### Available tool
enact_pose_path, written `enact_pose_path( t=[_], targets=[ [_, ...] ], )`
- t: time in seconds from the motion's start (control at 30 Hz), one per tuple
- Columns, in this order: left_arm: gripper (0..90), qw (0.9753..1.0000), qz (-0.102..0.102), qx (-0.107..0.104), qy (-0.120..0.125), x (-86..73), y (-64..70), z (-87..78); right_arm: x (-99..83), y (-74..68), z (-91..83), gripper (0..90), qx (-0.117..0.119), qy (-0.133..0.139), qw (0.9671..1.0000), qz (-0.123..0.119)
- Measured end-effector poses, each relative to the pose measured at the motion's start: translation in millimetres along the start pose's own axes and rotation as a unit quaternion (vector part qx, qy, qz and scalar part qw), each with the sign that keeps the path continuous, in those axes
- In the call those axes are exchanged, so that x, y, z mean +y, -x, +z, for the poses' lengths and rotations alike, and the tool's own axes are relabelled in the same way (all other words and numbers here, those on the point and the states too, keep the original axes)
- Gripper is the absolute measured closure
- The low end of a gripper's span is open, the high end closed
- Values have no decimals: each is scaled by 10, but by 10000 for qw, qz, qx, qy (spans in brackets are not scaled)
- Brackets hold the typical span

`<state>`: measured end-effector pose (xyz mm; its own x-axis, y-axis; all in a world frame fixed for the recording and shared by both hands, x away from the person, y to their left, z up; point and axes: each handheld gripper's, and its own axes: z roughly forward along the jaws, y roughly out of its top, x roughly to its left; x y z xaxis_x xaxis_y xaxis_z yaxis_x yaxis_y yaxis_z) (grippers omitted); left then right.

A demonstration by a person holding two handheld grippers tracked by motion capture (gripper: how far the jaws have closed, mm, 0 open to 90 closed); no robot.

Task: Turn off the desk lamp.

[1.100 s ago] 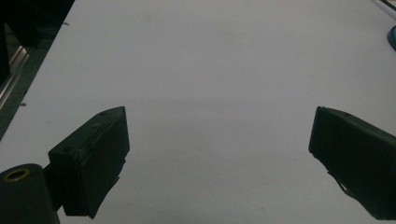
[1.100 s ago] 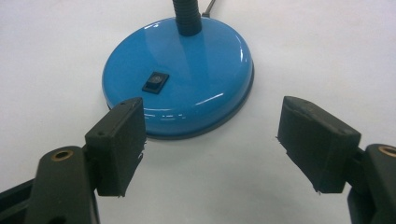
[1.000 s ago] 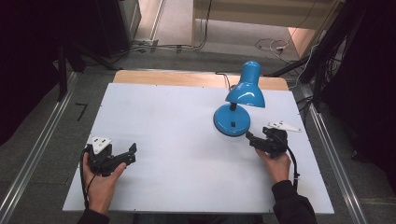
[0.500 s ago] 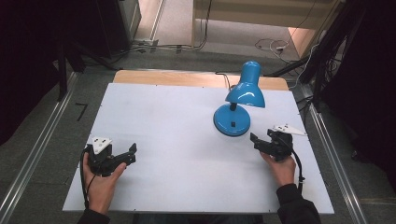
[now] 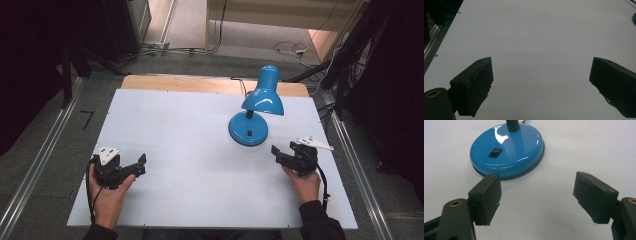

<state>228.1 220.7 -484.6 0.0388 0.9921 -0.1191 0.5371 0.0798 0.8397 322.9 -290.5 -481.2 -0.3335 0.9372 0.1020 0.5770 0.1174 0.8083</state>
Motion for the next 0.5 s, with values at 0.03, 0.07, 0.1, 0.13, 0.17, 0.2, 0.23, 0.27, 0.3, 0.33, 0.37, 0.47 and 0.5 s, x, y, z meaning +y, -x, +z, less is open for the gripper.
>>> enact_pose_path(
  t=[0.03, 0.07, 0.1, 0.13, 0.17, 0.2, 0.23, 0.27, 0.3, 0.33, 0.37, 0.47, 0.5],
  targets=[
    [58, 10000, 1, -8, 2, -2, -2, -1, -2, 7, -6, 210, -2, 5, 10000, 6],
    [58, 10000, -2, -8, 4, -4, -5, -2, -5, 16, -14, 210, -7, 9, 10000, 8],
    [58, 10000, -9, -1, 3, -5, -9, -3, -9, 23, -20, 210, -8, 17, 10000, 16],
    [58, 10000, -10, -1, -8, -5, -15, -7, -14, 31, -26, 210, -12, 20, 10000, -1],
    [58, 10000, -18, 5, -7, -6, -21, -7, -19, 35, -35, 210, -14, 5, 10000, 14],
    [58, 10000, -25, 5, -2, -6, -26, -7, -23, 42, -40, 210, -15, 6, 10000, 22],
    [58, 10000, -41, 7, 3, -5, -28, -7, -28, 51, -46, 210, 6, 4, 10000, 34],
    [58, 10000, -49, 9, 2, -5, -30, -8, -32, 58, -53, 210, 9, 2, 10000, 35],
    [58, 10000, -49, 15, 3, -6, -32, -9, -36, 63, -59, 210, 17, 6, 10000, 44],
    [58, 10000, -47, 14, 3, -6, -32, -9, -40, 66, -67, 209, 8, 5, 10000, 47],
    [58, 10000, -44, 8, 3, -7, -32, -9, -43, 71, -74, 209, 3, 6, 10000, 36],
    [58, 10000, -27, 11, -14, -9, -32, -8, -52, 91, -97, 209, -17, 3, 10000, 43],
    [58, 10000, -26, 10, -13, -9, -32, -8, -56, 99, -106, 209, -22, 8, 10000, 43]
  ],
)
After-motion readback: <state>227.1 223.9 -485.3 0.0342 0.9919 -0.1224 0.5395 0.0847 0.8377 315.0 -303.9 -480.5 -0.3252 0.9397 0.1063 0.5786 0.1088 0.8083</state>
